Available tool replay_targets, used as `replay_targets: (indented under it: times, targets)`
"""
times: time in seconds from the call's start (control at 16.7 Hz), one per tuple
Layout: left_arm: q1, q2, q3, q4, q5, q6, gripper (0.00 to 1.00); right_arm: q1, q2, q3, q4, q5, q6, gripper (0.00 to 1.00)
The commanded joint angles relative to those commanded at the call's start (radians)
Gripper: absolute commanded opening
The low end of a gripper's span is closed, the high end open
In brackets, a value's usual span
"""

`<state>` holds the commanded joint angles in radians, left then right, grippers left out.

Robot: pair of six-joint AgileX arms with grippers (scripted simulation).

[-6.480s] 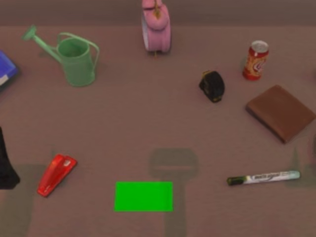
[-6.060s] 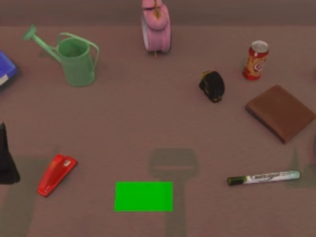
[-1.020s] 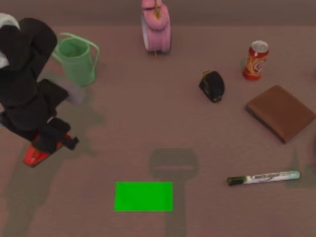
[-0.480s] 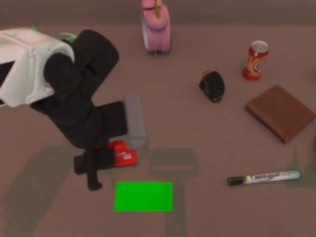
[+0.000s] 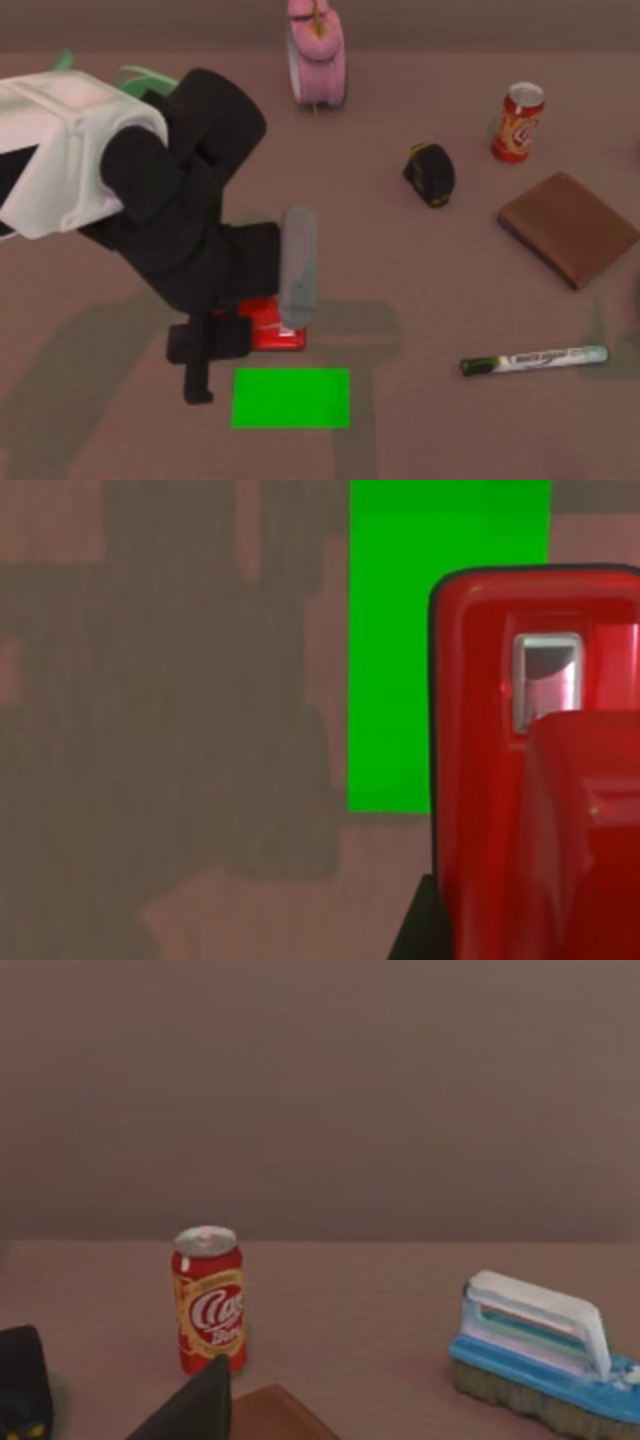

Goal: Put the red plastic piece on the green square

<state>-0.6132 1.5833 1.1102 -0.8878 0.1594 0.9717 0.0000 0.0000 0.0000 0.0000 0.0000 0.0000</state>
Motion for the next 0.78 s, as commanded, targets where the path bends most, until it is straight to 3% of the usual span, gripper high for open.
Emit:
replay_targets:
  times: [0.18,0.6,0.78]
  targets:
    - [-0.007,0.025,-0.017,0.039,-0.001,-0.004,0.0,0.0,0.0,0.0,0.0,0.0,0.0,1.0]
    - [-0.046,0.199,-0.135,0.353,-0.006,-0.039,0.0,0.0,0.0,0.0,0.0,0.0,0.0,1.0]
    - [-0.053,0.231,-0.156,0.397,-0.007,-0.044,0.0,0.0,0.0,0.0,0.0,0.0,0.0,1.0]
